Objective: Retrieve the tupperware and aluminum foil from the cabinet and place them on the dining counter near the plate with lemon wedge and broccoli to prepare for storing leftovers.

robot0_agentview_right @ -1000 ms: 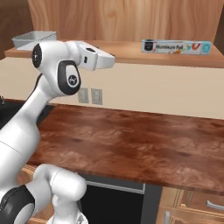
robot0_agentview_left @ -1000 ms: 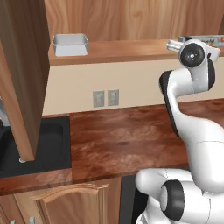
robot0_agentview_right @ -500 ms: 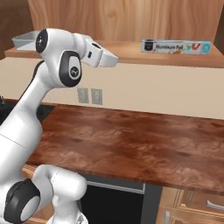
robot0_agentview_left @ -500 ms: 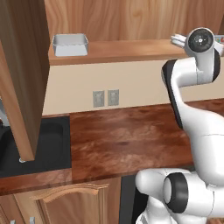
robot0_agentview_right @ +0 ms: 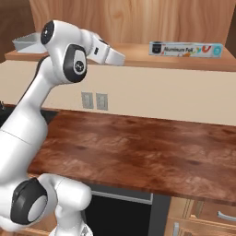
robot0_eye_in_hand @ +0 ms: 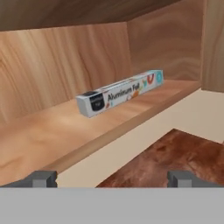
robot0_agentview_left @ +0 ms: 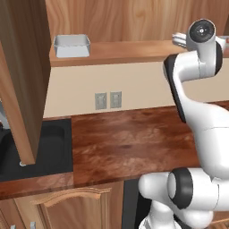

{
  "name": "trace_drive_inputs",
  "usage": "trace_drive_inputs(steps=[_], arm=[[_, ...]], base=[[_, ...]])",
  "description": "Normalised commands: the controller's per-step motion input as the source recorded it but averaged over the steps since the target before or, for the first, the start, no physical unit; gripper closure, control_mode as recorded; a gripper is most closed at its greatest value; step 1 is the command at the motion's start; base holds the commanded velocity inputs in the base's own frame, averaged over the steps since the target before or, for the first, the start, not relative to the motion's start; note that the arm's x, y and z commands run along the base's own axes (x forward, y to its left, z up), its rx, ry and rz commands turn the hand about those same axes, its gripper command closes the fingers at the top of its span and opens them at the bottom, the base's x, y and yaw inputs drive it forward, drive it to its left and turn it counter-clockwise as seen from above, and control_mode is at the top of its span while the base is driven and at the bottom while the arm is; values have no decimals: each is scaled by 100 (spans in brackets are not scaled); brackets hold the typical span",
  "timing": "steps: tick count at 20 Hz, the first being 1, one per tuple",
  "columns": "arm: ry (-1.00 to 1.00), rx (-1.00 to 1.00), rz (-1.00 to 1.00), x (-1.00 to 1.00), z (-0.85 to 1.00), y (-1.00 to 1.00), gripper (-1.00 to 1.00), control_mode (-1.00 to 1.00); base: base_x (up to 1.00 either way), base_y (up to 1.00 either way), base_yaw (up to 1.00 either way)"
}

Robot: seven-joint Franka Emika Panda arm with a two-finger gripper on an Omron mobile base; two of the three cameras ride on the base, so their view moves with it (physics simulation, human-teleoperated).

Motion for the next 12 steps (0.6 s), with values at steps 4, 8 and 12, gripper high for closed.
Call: trace_drive_inputs(steps=[4, 8, 12], arm=[[10, 0, 0, 37, -1, 0, -100, -100], [10, 0, 0, 43, -1, -8, -100, -100], [2, 0, 0, 39, -13, -19, -100, -100]], base=[[0, 0, 0], [0, 0, 0], [0, 0, 0]])
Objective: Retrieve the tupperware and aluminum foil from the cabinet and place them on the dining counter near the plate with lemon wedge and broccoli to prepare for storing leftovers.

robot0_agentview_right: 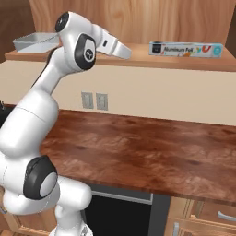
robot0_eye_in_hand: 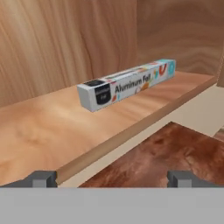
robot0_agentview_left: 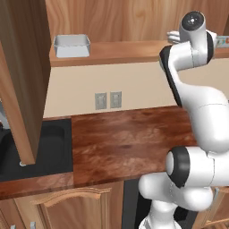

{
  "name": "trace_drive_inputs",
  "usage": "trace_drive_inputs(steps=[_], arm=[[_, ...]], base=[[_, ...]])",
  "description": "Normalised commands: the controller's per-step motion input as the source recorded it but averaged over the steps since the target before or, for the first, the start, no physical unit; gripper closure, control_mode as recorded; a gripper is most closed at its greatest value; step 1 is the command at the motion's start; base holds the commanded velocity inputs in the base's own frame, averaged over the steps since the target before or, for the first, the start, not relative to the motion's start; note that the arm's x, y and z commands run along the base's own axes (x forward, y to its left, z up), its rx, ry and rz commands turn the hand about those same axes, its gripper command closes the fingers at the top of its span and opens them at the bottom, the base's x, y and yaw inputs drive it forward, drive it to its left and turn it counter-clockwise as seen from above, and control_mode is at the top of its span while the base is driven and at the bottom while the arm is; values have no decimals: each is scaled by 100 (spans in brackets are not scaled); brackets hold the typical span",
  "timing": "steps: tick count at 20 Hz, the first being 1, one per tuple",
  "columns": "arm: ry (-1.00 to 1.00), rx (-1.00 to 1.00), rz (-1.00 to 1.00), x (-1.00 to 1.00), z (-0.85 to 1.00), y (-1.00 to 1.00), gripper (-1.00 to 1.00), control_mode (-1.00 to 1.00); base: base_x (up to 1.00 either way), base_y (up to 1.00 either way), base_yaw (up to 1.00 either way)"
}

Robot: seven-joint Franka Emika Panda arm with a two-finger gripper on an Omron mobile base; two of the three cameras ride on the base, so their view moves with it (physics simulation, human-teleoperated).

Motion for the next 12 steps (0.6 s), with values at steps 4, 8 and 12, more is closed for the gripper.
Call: trace_drive_inputs(steps=[4, 8, 12], arm=[[0, 3, 0, 36, -17, -34, -100, -100], [0, 2, 0, 33, -15, -31, -100, -100], [0, 0, 0, 35, -5, -23, -100, -100]], base=[[0, 0, 0], [0, 0, 0], [0, 0, 0]])
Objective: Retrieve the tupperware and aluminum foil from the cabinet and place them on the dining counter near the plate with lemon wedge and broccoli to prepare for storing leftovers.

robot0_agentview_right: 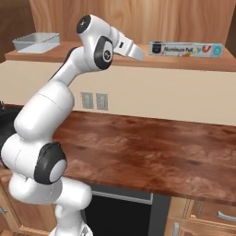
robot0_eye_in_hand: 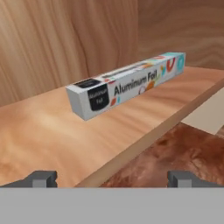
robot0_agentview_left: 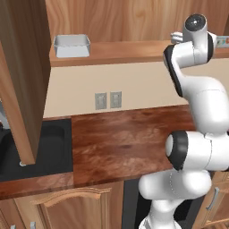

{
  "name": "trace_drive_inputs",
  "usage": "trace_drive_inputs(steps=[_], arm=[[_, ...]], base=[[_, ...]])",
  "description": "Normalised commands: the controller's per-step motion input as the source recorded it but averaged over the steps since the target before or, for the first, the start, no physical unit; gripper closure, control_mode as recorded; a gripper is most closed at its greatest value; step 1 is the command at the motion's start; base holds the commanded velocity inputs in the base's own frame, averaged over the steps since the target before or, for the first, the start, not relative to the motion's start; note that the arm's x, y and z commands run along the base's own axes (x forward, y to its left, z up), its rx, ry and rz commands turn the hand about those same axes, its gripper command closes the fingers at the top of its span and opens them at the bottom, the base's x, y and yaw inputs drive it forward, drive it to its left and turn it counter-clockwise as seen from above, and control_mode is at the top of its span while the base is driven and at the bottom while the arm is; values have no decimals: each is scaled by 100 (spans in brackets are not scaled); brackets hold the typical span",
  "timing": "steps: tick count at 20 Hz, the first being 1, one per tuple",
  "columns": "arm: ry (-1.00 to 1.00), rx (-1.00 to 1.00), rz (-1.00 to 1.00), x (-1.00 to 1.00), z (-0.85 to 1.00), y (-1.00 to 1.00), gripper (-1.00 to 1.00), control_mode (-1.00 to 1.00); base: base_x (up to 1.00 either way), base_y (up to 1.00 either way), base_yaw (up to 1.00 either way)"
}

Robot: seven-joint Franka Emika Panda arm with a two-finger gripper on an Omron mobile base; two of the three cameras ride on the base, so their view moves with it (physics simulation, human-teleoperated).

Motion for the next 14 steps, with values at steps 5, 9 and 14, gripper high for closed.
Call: trace_drive_inputs(steps=[5, 9, 14], arm=[[0, 0, 0, 36, -1, -7, -100, -100], [0, 0, 0, 33, -7, 0, -100, -100], [0, 0, 0, 33, -8, 0, -100, -100]], base=[[0, 0, 0], [0, 0, 0], [0, 0, 0]])
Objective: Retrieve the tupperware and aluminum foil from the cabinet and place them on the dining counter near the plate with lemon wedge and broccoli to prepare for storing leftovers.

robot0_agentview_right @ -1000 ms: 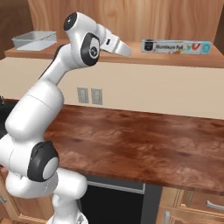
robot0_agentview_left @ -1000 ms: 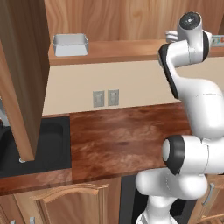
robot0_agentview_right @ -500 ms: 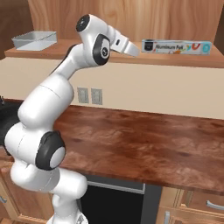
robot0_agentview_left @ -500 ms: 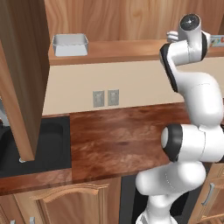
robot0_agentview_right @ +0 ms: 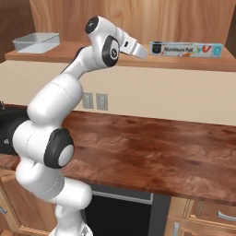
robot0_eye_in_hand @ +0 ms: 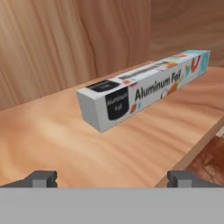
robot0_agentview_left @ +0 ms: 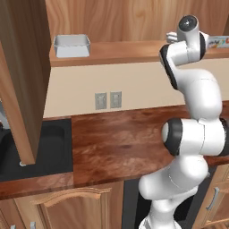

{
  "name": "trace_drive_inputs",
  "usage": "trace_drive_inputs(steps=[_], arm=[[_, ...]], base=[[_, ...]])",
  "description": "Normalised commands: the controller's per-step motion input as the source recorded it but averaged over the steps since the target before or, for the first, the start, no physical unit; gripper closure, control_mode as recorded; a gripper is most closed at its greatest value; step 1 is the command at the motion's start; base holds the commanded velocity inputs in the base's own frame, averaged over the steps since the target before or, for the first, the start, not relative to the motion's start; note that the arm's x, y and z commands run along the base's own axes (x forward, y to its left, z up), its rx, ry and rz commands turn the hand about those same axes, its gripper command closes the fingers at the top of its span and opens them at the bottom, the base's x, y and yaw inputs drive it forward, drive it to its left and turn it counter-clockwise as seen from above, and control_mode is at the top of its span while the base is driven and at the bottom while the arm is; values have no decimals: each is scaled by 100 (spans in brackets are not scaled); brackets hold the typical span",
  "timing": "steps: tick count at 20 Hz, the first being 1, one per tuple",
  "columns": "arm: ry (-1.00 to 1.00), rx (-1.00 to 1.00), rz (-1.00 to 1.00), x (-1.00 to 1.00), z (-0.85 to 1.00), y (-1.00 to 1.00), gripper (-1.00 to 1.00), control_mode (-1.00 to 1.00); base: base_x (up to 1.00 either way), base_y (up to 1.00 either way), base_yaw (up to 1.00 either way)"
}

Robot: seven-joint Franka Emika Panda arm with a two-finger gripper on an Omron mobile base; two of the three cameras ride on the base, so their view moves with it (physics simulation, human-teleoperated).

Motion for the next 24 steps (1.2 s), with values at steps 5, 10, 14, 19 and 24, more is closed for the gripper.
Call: trace_drive_inputs(steps=[5, 10, 14, 19, 24], arm=[[0, 0, 0, 34, -2, 0, -100, -100], [0, 0, 0, 35, 0, 0, -100, -100], [0, 0, -1, 32, 0, -5, -100, -100], [2, 0, -5, 22, 0, -16, -100, -100], [3, 0, -8, 25, 0, -15, -100, -100]], base=[[0, 0, 0], [0, 0, 0], [0, 0, 0], [0, 0, 0], [0, 0, 0]])
